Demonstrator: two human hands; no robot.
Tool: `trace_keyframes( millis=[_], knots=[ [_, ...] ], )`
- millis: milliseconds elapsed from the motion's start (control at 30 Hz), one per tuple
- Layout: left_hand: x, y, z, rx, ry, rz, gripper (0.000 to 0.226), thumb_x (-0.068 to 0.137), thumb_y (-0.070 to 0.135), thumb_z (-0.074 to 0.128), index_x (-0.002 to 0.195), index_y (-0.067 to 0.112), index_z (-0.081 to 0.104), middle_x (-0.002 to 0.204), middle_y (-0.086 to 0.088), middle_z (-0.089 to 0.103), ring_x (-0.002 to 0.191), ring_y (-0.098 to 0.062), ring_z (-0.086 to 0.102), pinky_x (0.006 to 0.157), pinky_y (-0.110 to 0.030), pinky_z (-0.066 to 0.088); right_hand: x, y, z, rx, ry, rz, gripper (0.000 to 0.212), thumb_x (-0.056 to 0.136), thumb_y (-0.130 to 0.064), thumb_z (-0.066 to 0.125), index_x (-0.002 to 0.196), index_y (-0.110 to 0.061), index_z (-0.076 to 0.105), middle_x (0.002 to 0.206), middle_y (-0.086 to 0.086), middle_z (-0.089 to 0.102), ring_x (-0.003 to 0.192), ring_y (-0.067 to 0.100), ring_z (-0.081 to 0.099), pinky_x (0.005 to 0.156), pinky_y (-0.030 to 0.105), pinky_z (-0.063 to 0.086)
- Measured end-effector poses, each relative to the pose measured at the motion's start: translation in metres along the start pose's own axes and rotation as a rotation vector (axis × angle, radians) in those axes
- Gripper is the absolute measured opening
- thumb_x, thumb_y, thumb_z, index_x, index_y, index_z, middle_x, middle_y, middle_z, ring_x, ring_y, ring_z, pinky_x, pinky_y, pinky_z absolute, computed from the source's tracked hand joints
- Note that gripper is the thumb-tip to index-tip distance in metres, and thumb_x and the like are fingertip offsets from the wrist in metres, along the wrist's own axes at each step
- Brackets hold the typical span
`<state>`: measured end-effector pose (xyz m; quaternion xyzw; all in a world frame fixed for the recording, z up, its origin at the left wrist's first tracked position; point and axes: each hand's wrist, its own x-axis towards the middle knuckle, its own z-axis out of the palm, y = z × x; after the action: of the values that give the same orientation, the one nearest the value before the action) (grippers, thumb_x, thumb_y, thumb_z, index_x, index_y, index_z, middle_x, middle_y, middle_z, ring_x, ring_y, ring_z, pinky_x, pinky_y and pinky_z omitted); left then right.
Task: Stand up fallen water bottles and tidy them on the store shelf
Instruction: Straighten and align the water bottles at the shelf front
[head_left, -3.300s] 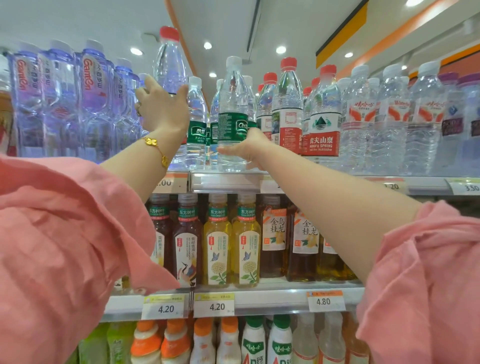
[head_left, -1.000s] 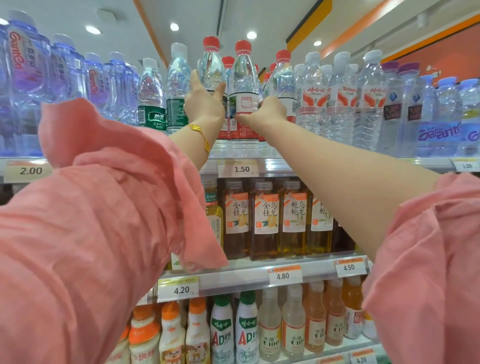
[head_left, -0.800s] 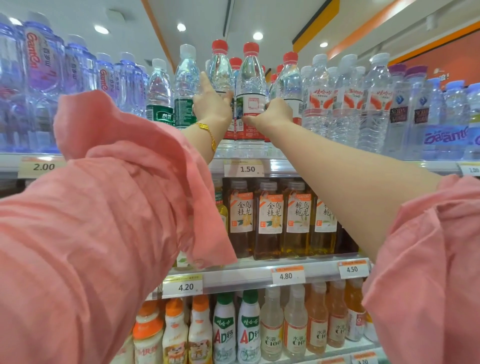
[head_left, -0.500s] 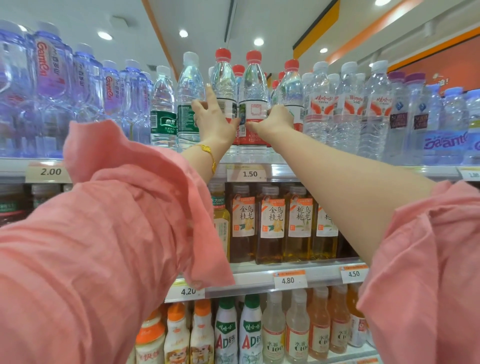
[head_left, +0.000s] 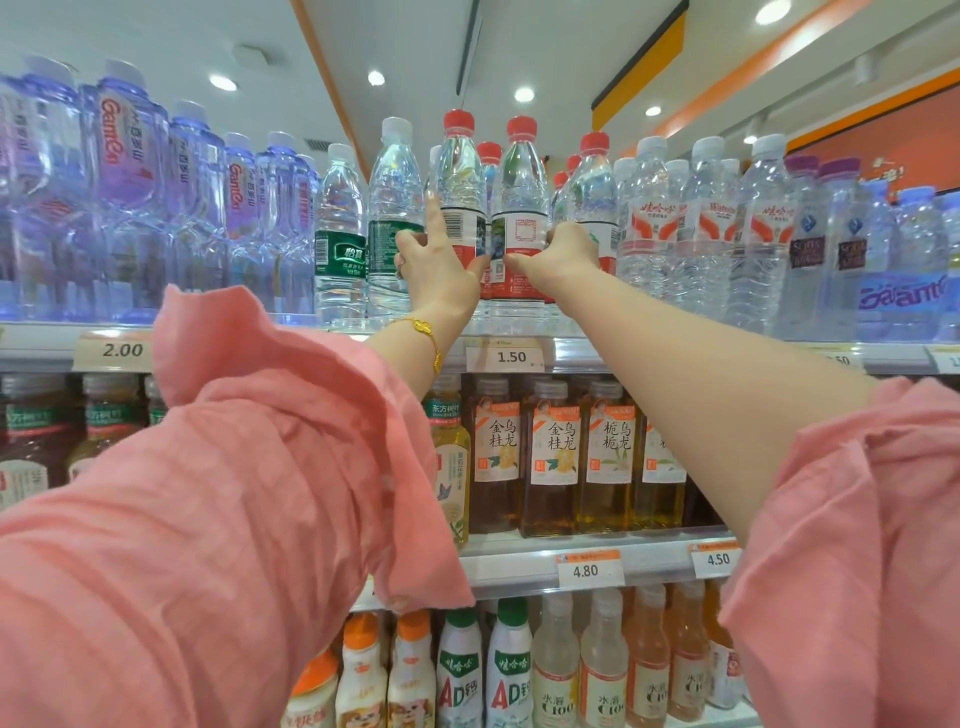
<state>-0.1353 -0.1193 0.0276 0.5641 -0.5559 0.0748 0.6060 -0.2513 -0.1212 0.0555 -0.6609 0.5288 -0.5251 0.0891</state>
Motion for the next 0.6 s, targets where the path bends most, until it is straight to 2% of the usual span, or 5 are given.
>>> trace_keyframes(
  millis=[200, 433, 600],
  knots=[
    [-0.0025, 0.0007, -0.0018, -0.023, -0.021, -0.008, 0.085, 0.09, 0.031, 0.062, 0.153, 0.023, 0.007, 0.14, -0.018, 0.027, 0.13, -0.034, 0.033, 0.109, -0.039, 0.03, 0.0003, -0.0013, -0.0018, 0.009, -0.011, 0.0, 0.059, 0.083, -0.033, 0.072, 0.131, -0.006, 0.049, 0.13, 0.008, 0.058, 0.119, 0.026, 0.056, 0.092, 0.031, 0.046],
    [-0.0021, -0.0048, 0.0023, -0.04, 0.0, 0.016, 0.083, 0.089, 0.03, 0.063, 0.153, 0.022, 0.009, 0.131, -0.016, 0.032, 0.121, -0.03, 0.04, 0.106, -0.036, 0.033, 0.0027, 0.001, 0.001, 0.023, -0.018, 0.017, 0.057, 0.084, -0.033, 0.072, 0.129, -0.006, 0.049, 0.127, 0.008, 0.058, 0.115, 0.026, 0.057, 0.085, 0.03, 0.044],
    [-0.0063, -0.0087, 0.0035, -0.063, 0.025, 0.045, 0.079, 0.091, 0.029, 0.062, 0.153, 0.019, 0.013, 0.13, -0.016, 0.036, 0.121, -0.029, 0.039, 0.105, -0.034, 0.032, 0.0023, 0.0023, 0.0019, 0.008, -0.016, 0.008, 0.057, 0.083, -0.036, 0.071, 0.128, -0.007, 0.051, 0.126, 0.009, 0.06, 0.112, 0.026, 0.059, 0.088, 0.032, 0.048]
  ],
)
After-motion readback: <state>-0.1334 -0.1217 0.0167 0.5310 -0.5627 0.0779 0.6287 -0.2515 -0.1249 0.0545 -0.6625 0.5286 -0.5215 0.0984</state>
